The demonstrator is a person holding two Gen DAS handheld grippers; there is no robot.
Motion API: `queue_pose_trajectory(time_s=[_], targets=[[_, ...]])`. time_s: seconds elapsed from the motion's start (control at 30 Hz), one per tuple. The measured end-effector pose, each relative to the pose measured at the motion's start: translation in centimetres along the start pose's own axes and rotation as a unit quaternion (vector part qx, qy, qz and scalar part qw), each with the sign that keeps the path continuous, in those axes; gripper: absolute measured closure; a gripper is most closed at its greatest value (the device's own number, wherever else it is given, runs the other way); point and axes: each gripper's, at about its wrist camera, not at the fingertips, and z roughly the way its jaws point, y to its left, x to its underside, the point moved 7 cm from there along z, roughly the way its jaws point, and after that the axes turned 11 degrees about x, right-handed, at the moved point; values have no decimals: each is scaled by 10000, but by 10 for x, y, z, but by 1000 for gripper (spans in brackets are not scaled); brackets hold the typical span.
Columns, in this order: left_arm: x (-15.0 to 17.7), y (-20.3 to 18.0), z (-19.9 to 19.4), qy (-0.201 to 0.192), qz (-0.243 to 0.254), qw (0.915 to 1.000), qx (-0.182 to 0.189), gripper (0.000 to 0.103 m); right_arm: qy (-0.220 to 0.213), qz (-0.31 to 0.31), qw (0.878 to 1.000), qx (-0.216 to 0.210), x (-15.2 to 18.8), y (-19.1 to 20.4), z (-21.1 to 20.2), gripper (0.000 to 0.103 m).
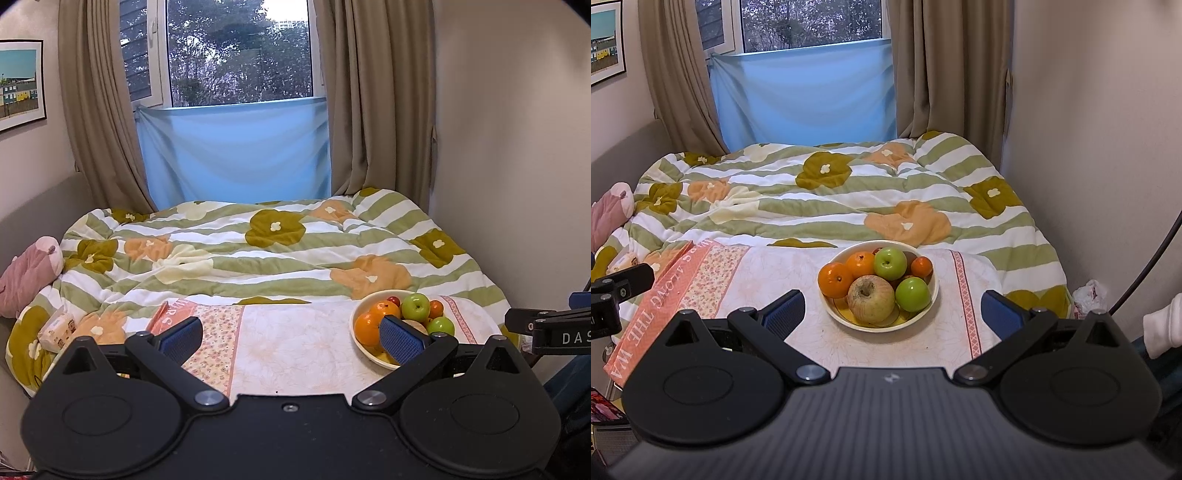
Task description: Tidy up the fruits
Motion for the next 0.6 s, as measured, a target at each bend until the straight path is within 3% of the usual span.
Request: queue_pose_trajectory(time_s=[0.6], targets=[[4,8,1,-85,-84,9999,-70,0,17,0,10000,-14,2,5,2,0]])
